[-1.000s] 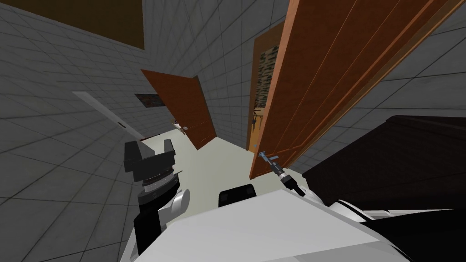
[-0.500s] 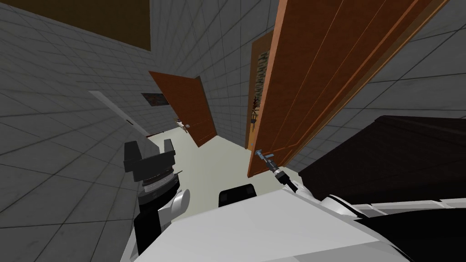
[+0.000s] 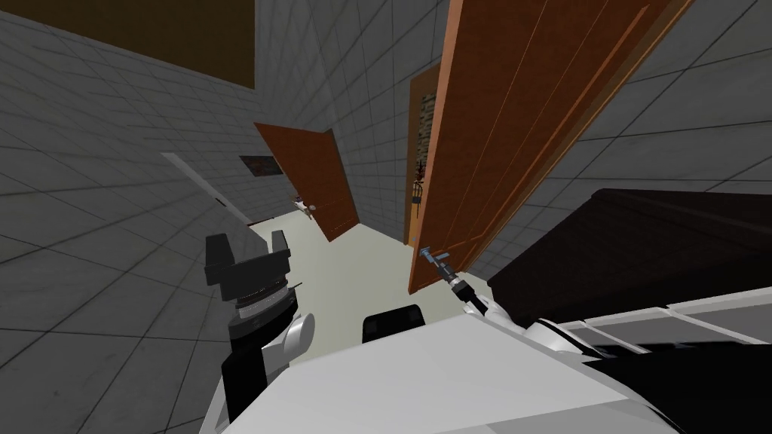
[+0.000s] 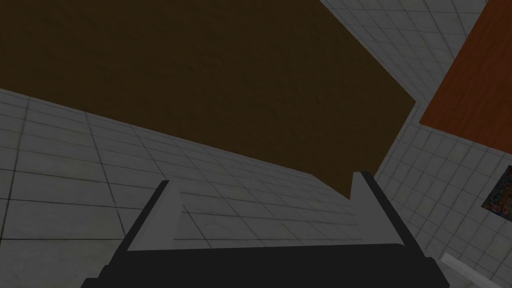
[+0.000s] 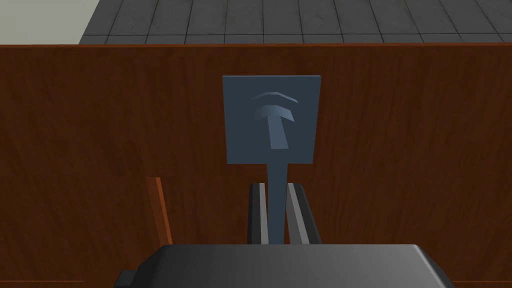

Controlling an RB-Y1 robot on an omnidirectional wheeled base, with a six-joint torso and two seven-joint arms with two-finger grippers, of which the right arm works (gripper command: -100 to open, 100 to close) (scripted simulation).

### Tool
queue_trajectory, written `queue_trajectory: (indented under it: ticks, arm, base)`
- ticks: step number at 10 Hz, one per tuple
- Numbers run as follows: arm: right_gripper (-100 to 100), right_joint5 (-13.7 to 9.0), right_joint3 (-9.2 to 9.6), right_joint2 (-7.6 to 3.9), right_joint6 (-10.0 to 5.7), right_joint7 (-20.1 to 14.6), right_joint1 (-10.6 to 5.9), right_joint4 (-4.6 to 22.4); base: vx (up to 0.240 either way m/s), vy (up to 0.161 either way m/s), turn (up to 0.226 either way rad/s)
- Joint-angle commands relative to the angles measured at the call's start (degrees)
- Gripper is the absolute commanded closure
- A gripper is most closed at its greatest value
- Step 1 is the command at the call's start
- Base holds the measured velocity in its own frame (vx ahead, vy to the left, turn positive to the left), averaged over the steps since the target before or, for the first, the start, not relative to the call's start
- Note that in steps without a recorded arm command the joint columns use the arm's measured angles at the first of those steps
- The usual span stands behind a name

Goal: Pull the door open

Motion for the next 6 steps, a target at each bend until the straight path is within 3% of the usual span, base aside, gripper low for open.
queue_trajectory:
  ticks: [1, 3, 6]
  arm:
    - [100, 0.1, 0.47, -0.5, -1.94, -0.4, 1.31, -0.3]
    - [100, 0.3, 0.91, -1.09, -3.87, -0.7, 2.7, -0.5]
    - [100, 0.5, 1.63, -2.31, -7.32, -1.2, 5.35, -0.7]
  base:
    - [0.074, -0.018, 0.113]
    - [0.101, -0.036, 0.096]
    - [0.014, -0.02, 0.067]
